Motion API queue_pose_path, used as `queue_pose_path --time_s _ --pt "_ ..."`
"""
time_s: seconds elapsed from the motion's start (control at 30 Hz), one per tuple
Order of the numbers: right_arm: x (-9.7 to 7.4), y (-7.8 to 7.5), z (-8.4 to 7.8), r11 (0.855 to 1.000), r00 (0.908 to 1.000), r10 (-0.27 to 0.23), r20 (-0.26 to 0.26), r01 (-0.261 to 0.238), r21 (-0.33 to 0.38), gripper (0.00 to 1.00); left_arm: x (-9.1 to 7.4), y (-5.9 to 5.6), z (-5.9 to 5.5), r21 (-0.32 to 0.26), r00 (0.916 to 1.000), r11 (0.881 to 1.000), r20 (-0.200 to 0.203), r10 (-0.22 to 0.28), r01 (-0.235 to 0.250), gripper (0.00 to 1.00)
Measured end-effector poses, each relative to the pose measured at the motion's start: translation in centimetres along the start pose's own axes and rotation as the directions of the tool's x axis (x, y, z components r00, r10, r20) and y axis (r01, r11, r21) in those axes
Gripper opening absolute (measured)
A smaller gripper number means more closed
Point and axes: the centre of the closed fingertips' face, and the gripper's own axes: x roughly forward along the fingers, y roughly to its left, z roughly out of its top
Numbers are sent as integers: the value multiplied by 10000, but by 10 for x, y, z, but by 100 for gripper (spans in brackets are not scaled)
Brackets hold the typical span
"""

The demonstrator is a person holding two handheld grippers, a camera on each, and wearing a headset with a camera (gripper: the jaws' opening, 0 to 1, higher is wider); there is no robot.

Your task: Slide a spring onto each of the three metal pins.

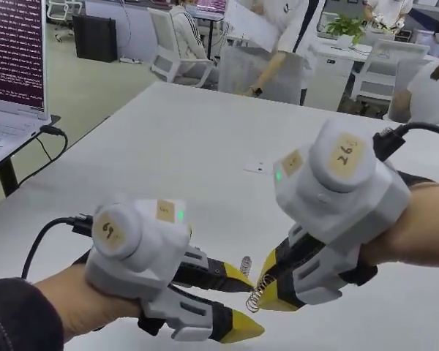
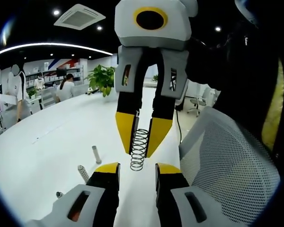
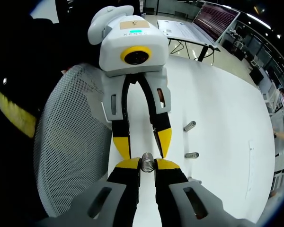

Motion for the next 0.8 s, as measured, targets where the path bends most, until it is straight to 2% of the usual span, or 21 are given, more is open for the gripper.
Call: queue_pose_path --time_s 0.27,0.37,0.53,0.8 --pt "-2 -5 -6 9997 9999 -163 -31 164 195 8 -1 5 -1 -427 9998 9989 -20 202 -202 37" --pt "-3 -8 -9 9994 9997 -248 -74 250 248 8 -2 6 -1 -475 9997 9985 -12 263 -264 38" --pt "-7 -12 -13 9986 9993 -373 -81 376 385 8 -4 10 -2 -799 9991 9959 -35 429 -430 48" --pt "-12 -17 -18 9970 9984 -547 -107 552 546 8 -7 8 3 -819 9986 9953 88 525 -516 54"
